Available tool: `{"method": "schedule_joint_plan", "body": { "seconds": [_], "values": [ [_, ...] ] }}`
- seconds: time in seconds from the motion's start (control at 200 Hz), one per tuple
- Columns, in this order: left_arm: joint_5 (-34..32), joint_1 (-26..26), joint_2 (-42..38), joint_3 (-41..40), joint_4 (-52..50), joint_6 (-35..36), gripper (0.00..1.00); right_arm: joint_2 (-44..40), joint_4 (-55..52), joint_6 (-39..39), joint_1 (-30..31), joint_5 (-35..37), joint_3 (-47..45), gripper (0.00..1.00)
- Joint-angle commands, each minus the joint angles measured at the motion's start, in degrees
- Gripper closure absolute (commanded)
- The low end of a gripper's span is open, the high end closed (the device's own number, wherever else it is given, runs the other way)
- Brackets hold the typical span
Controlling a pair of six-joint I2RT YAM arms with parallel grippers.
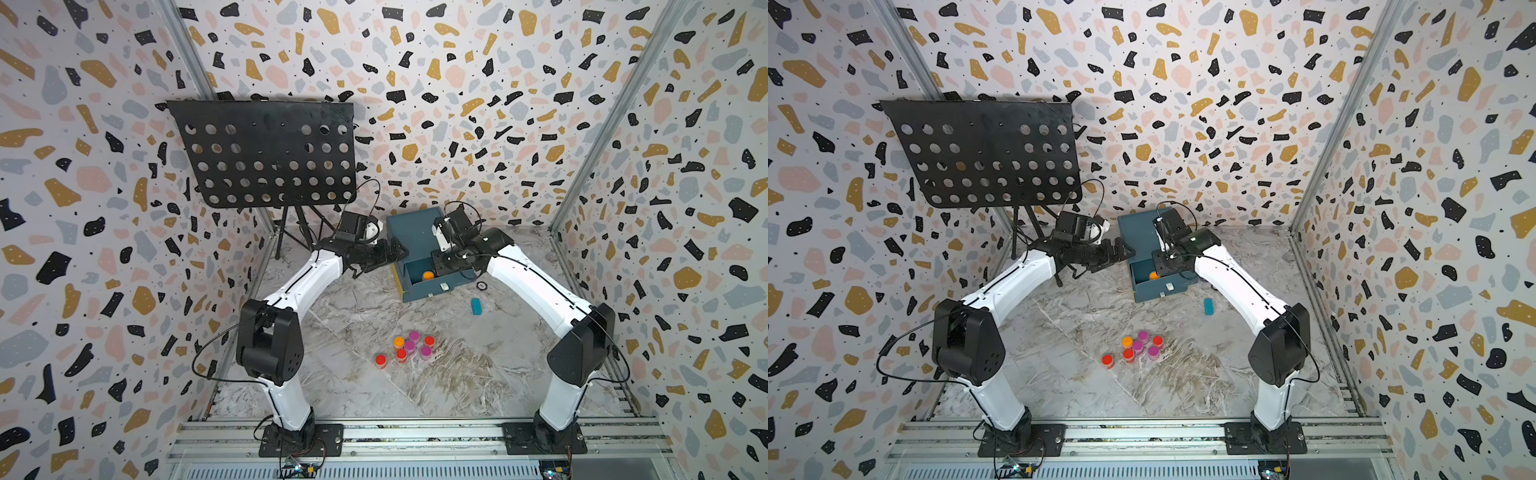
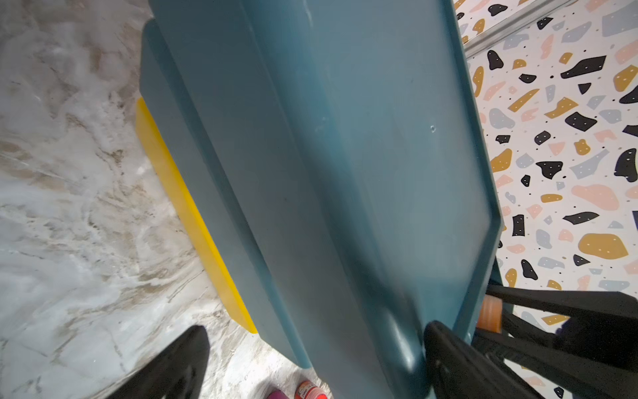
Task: Put the paint cans in the drawer according to color
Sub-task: Place the paint can in the drawer, then pick up the paint can at the center of the board.
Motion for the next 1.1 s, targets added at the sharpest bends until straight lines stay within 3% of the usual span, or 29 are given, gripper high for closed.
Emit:
{"method": "schedule_joint_plan", "body": {
  "seconds": [0.0, 0.2, 0.36, 0.606, 0.811, 1.096],
  "values": [
    [1.41, 0.02, 0.11, 1.47, 1.03, 0.23, 0.0, -2.42, -1.11, -1.31, -0.11, -1.5, -0.12, 0.51],
    [1.41, 0.08, -0.93, 0.88, 0.96, 0.36, 0.0, -9.0, 1.44, -1.04, 0.0, -2.4, -4.02, 0.34],
    [1.3, 0.06, -1.24, 0.62, 0.87, 0.54, 0.0, -16.17, 3.11, -1.22, 2.77, -4.43, -7.72, 0.34],
    [0.82, 0.12, -1.3, 0.51, 0.45, 1.1, 0.0, -21.74, 9.46, 3.26, 14.18, -2.58, -20.5, 0.34],
    [0.14, 0.07, -1.74, 0.14, -0.01, 1.75, 0.0, -17.16, 16.72, 7.56, 19.21, -3.1, -28.96, 0.35],
    [0.03, 0.12, -1.91, -0.18, -0.1, 2.03, 0.0, -5.56, 18.76, 6.69, 21.28, -2.56, -26.12, 0.34]
  ]
}}
